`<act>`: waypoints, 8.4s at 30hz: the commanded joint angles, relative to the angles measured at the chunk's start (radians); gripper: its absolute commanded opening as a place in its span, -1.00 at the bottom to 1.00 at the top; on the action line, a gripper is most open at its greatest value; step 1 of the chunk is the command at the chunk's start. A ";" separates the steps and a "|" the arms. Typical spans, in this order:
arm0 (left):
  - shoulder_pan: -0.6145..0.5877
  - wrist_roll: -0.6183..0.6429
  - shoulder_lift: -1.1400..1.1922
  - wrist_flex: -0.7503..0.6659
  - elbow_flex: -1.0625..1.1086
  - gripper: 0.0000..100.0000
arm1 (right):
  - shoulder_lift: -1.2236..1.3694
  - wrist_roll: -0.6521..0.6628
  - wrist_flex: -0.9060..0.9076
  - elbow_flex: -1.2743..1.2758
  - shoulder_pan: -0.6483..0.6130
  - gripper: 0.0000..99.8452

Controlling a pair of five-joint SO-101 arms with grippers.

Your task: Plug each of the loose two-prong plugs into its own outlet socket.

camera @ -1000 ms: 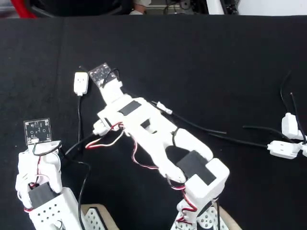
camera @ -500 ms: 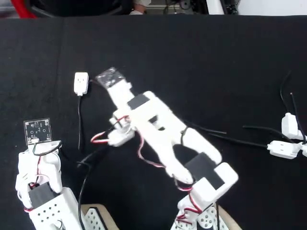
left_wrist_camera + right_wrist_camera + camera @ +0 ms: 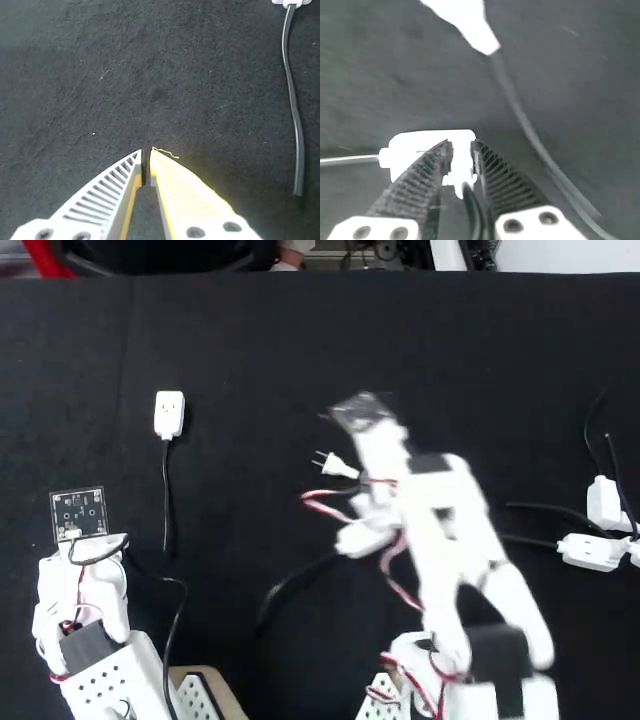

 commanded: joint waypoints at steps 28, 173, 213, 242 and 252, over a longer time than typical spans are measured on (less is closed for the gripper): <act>-0.004 0.011 -0.008 0.003 0.019 -0.91 | 0.213 0.422 -0.345 -0.107 1.099 -0.77; 0.150 -0.020 -0.008 0.020 0.019 -0.90 | -0.331 -0.884 -0.698 0.237 -0.554 -0.98; 0.980 0.356 -0.009 -0.061 -0.331 -0.90 | -1.457 -1.034 -0.376 0.630 -0.669 -0.98; 1.047 0.347 -0.009 -0.061 -0.292 -0.91 | -1.666 -0.979 -0.333 0.693 -0.750 -0.98; 0.886 0.348 -0.009 -0.195 -0.186 -0.91 | -1.662 -0.979 -0.152 0.578 -0.752 -0.98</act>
